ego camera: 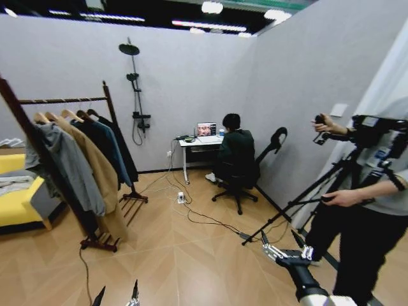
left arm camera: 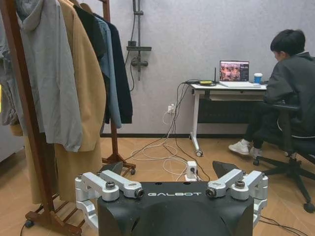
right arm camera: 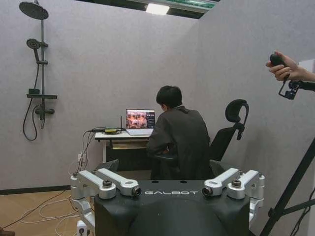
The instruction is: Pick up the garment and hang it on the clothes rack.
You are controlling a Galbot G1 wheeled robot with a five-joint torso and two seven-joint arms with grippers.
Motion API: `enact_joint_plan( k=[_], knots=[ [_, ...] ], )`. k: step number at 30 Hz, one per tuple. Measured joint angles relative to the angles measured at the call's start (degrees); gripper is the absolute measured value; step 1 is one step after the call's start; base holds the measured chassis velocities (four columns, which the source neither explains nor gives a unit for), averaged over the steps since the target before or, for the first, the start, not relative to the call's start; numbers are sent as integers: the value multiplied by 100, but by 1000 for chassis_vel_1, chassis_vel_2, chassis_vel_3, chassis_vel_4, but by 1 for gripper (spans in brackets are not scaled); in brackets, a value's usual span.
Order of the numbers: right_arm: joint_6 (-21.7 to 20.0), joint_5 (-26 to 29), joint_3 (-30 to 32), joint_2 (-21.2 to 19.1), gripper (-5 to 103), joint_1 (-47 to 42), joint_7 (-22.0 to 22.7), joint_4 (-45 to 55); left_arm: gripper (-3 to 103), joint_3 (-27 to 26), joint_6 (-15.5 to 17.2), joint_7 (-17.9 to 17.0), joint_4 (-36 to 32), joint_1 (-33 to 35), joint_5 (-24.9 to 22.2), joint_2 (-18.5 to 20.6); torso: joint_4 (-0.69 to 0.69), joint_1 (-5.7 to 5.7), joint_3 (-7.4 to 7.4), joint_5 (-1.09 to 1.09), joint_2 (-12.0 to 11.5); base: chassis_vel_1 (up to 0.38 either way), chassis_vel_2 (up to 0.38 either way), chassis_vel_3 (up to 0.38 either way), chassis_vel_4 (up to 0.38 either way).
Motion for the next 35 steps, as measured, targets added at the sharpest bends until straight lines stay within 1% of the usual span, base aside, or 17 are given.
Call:
enact_joint_plan(
  k=[2,8,35],
  knots=[
    [0,0,0,0,100,1,0,0,100,-1,0,0,0,0,0,0,2,1,1,-3,-1,-51,62,114,-31],
    [0,0,0,0,100,-1,0,0,100,-1,0,-1,0,1,0,0,-2,-3,-1,-2,1,-7,15,5,-19],
    [0,0,0,0,100,-1,0,0,100,-2,0,-2,0,1,0,0,-2,-5,-2,-1,3,8,6,-12,-9]
  ],
)
